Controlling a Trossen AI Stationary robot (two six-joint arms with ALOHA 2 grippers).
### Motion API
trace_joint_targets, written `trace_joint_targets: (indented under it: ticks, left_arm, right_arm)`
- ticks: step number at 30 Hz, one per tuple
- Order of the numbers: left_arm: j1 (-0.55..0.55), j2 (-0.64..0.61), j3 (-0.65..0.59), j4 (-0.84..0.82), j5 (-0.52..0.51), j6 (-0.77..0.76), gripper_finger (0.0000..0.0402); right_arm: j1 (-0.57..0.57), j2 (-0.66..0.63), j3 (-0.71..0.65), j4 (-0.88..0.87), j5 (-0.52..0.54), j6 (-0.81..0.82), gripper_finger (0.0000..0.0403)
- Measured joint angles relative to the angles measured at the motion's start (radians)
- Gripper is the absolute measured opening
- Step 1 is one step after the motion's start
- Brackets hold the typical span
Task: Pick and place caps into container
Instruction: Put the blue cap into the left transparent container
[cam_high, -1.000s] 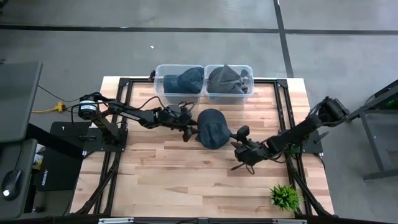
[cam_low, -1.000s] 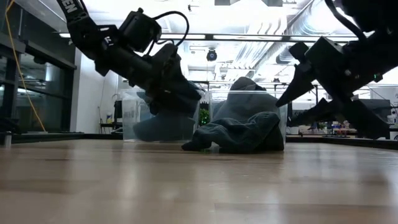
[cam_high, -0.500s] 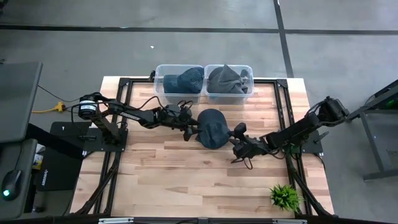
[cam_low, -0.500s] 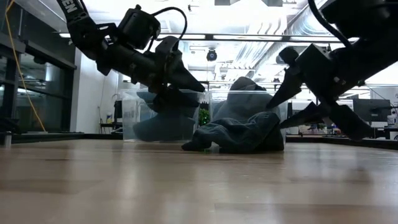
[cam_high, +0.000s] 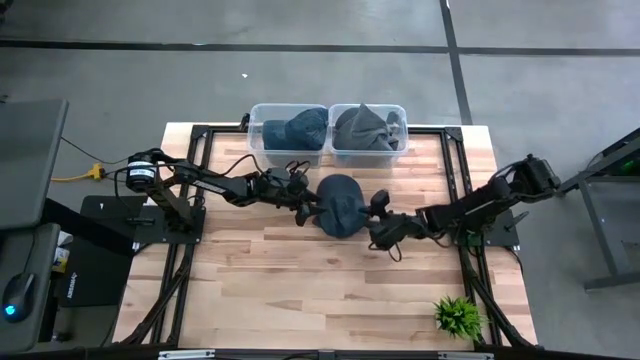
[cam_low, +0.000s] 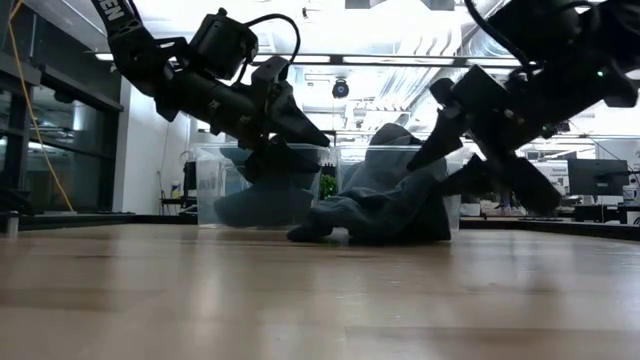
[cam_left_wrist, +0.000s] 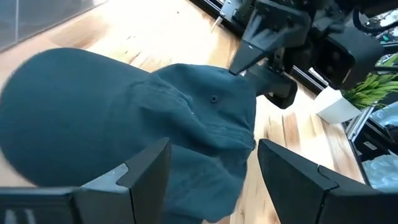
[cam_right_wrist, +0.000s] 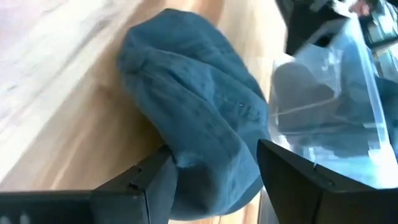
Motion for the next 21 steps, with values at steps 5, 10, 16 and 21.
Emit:
trace_joint_targets:
  ticks: [5, 10, 16, 21]
  left_arm:
    - [-0.001, 0.000, 0.000, 0.000, 0.003, -0.023, 0.0239]
    - [-0.027, 0.000, 0.000, -0.002, 0.002, -0.027, 0.0239]
    - [-0.048, 0.000, 0.000, -0.001, 0.002, -0.027, 0.0239]
    - [-0.053, 0.000, 0.000, 0.000, 0.001, -0.043, 0.0239]
  right_arm:
    - [-0.030, 0.000, 0.000, 0.062, -0.001, 0.086, 0.0193]
    - [-0.037, 0.000, 0.000, 0.068, -0.055, 0.115, 0.0138]
    - [-0.037, 0.000, 0.000, 0.080, -0.059, 0.148, 0.0055]
    - [-0.037, 0.000, 0.000, 0.094, -0.109, 0.196, 0.0011]
